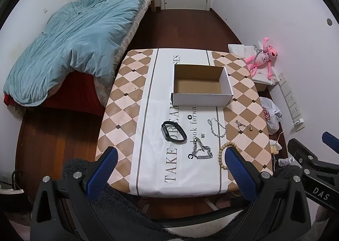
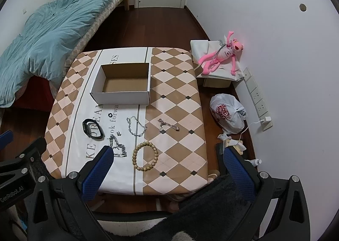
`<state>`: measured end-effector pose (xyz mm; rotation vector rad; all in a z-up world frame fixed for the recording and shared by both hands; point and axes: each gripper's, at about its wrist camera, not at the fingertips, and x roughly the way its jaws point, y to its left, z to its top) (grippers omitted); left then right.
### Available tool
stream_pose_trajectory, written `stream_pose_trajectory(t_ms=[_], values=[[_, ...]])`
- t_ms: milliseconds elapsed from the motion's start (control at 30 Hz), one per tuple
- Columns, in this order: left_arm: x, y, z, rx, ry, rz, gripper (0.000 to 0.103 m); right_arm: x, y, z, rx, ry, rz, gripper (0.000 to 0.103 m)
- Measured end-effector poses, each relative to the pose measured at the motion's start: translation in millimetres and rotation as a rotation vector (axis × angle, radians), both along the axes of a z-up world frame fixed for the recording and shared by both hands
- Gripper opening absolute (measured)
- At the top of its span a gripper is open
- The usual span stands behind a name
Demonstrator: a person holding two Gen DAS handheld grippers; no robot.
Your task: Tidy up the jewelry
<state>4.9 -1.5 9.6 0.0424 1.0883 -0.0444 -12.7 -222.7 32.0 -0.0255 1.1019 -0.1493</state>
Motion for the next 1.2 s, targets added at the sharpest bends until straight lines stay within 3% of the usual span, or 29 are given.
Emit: stream_pose_trajectory(t_ms=[1200], values=[[3.2, 5.1, 10.7, -0.009, -0.029, 0.001, 0.103, 4.2, 2.6, 14.7, -0.007, -0.021, 0.0, 0.103]])
